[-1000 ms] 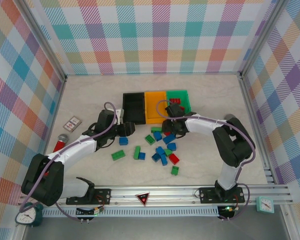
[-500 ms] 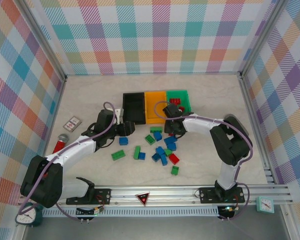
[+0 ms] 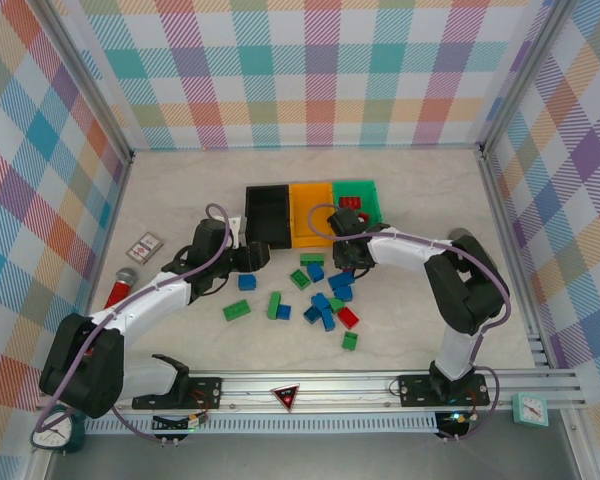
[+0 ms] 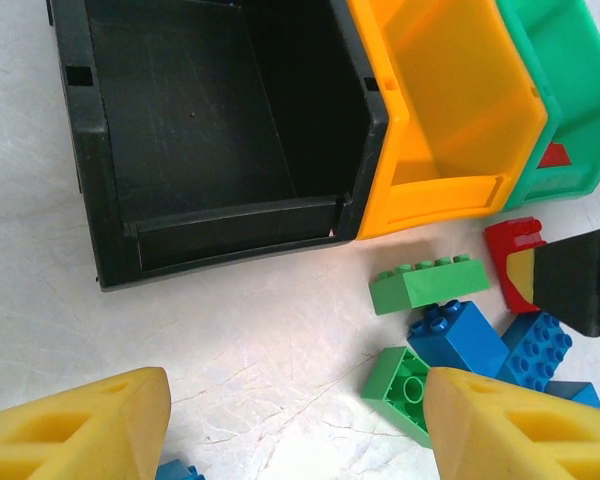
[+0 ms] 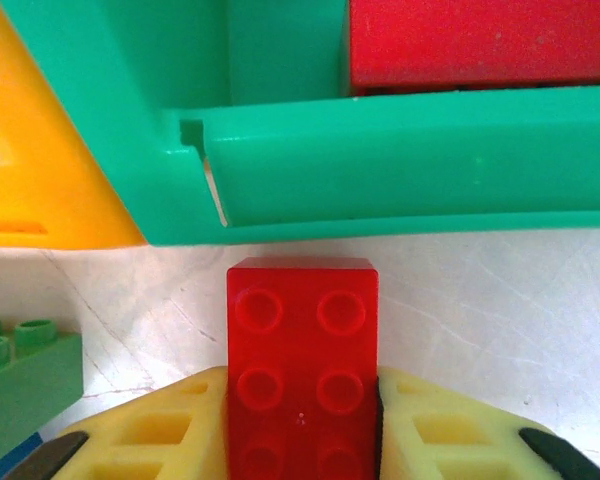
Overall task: Sort the legos into containers by color
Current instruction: Rotate the lego at the center of the table, then pick up the lego from the center of the table.
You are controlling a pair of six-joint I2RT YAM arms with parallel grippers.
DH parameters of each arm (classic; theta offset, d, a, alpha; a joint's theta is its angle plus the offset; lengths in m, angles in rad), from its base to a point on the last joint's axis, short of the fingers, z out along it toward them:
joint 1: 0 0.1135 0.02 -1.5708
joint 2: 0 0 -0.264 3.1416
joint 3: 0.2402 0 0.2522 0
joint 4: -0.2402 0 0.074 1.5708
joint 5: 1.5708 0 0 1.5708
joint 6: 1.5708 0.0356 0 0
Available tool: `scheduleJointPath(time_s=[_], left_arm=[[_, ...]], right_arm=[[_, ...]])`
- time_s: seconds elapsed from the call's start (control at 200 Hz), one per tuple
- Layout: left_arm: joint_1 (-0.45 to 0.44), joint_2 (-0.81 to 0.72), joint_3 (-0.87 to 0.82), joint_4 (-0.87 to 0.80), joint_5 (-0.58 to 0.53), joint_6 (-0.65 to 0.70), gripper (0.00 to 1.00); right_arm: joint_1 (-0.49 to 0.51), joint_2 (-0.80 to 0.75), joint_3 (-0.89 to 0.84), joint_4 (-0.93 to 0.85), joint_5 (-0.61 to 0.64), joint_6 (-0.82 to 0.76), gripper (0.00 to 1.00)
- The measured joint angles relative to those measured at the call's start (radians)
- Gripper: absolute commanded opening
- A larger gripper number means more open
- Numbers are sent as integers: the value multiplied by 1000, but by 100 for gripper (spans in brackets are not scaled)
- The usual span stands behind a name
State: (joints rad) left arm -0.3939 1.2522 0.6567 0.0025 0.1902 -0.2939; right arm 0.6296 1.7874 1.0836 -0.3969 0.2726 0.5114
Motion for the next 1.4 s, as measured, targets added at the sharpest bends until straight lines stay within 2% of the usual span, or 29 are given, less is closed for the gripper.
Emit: scheduleJointPath(time_s=[0.155, 0.445, 0.675, 0.93, 1.055, 1.4], left_arm=[[0, -10, 0, -2, 0, 0, 68], [0, -27, 0, -2, 0, 0, 68], [0, -27, -7, -3, -1, 0, 68], [0, -27, -9, -3, -1, 0, 68], [0, -29, -9, -3, -1, 0, 68], [0, -33, -11, -3, -1, 0, 68]], right_arm=[[0, 0, 2, -27, 0, -57, 35], [0, -20, 2, -47, -38, -83, 48], [0, -19, 3, -46, -54, -82, 49], [0, -18, 3, -48, -53, -83, 44], [0, -10, 3, -47, -54, -83, 35], [0, -16, 5, -46, -53, -88, 31]])
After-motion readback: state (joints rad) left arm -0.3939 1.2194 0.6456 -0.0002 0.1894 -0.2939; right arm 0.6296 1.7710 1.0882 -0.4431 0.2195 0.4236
